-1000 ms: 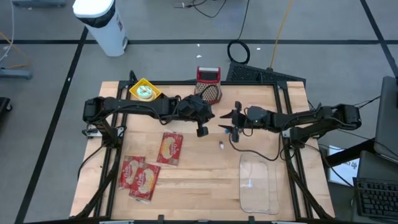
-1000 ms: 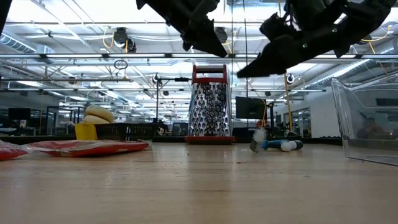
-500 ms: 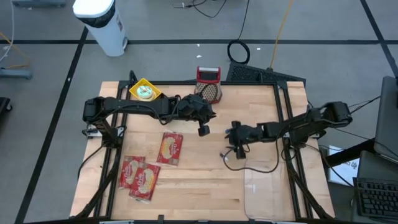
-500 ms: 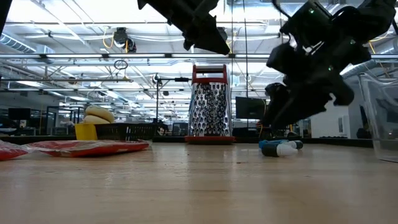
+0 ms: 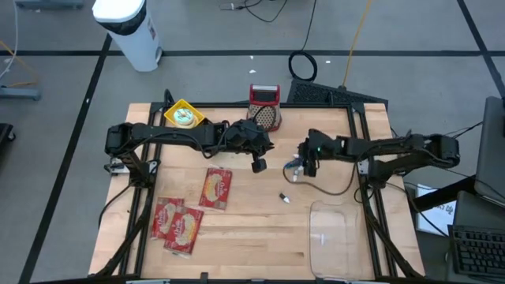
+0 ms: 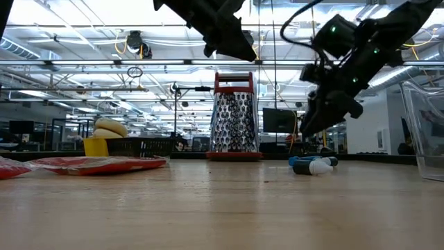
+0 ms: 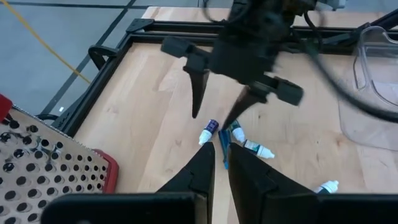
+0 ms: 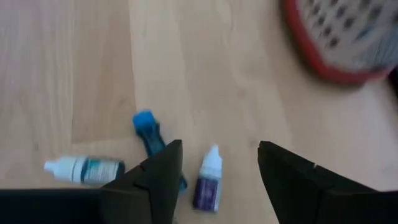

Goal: Pick & Place Food Item
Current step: Put the purple food coloring bottle into the black bin

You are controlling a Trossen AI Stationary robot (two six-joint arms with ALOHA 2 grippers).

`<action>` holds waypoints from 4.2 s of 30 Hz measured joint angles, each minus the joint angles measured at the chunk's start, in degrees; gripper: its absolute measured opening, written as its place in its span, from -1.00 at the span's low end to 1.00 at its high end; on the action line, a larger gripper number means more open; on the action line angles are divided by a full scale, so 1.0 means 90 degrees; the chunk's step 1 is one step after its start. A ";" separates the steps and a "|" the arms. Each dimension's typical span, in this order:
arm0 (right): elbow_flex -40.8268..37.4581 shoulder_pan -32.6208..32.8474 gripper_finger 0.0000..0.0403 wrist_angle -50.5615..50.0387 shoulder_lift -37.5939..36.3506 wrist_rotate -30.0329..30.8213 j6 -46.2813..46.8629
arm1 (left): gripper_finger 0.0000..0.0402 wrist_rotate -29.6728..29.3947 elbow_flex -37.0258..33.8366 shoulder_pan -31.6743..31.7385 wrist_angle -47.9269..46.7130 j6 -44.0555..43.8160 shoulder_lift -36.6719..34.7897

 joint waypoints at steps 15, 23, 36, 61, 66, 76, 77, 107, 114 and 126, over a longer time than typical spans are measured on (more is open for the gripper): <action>0.0002 -0.0506 -0.17 -0.0170 0.0892 -0.0548 -0.0137 | -0.77 -0.0002 0.0000 0.0007 0.0009 0.0012 0.0002; 0.0007 -0.0506 -0.19 -0.0085 0.1269 -0.0544 -0.0144 | -0.77 -0.0002 0.0000 0.0006 0.0005 0.0012 0.0005; 0.0005 -0.0502 -0.76 0.0001 0.1283 -0.0537 -0.0178 | -0.77 -0.0005 0.0000 0.0007 0.0002 0.0012 0.0005; -0.0007 0.0442 -0.77 0.2396 -0.0774 -0.1399 -0.0164 | 0.29 0.0703 0.0000 -0.0052 0.0860 0.0619 0.0463; -0.0005 0.0539 -0.77 0.2610 -0.0774 -0.1370 -0.0171 | 0.43 0.0392 -0.0002 -0.0090 0.0872 0.0833 0.0483; -0.0005 0.0552 -0.77 0.2875 -0.0776 -0.1381 -0.0182 | 0.28 0.0331 -0.0002 -0.0073 0.0885 0.0825 0.0483; -0.0005 0.0552 -0.77 0.2875 -0.0776 -0.1381 -0.0195 | 0.24 0.0340 -0.0002 -0.0073 0.0889 0.0823 0.0483; -0.0005 0.0550 -0.77 0.2926 -0.0774 -0.1377 -0.0268 | -0.59 0.0646 0.0000 -0.0058 0.0966 0.0636 0.0476; -0.0005 0.0548 -0.77 0.2950 -0.0774 -0.1335 -0.0304 | -0.76 0.0747 0.0002 0.0066 0.0949 0.0462 0.0471; 0.0000 0.0553 -0.20 0.2564 -0.0779 -0.0724 0.0105 | -0.76 -0.0106 -0.0005 0.0195 0.0315 0.0234 0.0083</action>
